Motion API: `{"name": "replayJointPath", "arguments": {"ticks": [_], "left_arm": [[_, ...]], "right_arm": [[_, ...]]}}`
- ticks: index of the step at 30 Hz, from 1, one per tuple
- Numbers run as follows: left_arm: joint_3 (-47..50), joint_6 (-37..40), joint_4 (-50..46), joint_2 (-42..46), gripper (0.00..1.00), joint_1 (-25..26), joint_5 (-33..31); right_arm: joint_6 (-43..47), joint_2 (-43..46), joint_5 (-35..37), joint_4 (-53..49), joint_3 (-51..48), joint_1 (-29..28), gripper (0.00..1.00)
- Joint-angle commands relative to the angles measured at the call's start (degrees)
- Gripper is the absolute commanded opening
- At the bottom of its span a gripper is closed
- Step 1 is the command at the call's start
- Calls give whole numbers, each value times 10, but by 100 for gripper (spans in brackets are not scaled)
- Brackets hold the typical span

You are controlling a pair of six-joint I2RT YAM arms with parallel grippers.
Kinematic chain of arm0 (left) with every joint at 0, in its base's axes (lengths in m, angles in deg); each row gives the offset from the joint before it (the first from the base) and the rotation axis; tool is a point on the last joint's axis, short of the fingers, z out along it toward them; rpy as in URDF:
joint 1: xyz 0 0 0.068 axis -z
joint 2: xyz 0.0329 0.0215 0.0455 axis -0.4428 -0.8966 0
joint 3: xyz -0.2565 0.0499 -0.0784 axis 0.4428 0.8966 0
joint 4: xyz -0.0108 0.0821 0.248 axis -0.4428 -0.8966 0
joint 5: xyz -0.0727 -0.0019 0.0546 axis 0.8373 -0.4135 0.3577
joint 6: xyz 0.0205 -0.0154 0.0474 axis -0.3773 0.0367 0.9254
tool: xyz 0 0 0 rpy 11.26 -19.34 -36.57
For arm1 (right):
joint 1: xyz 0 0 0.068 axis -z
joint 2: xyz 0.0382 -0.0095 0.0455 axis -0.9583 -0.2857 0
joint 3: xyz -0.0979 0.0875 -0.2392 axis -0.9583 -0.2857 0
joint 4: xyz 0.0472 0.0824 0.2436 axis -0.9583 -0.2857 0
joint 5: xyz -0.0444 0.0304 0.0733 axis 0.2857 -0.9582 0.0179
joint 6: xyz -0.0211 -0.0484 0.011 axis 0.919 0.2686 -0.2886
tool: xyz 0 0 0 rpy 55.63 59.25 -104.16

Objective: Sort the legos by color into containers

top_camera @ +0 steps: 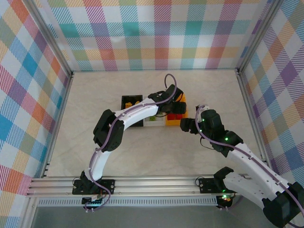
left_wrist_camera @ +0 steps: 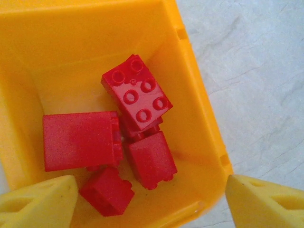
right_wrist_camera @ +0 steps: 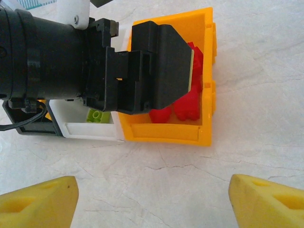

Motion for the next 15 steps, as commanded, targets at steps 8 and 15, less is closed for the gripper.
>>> {"name": "replayJointPath", "arguments": {"ticks": [8, 15], "left_arm": [[288, 10, 119, 314, 100, -4, -138], [547, 73, 264, 517, 100, -104, -294]], "right_arm": [[-3, 2, 64, 35, -20, 3, 100], [2, -2, 131, 70, -36, 3, 100]]}}
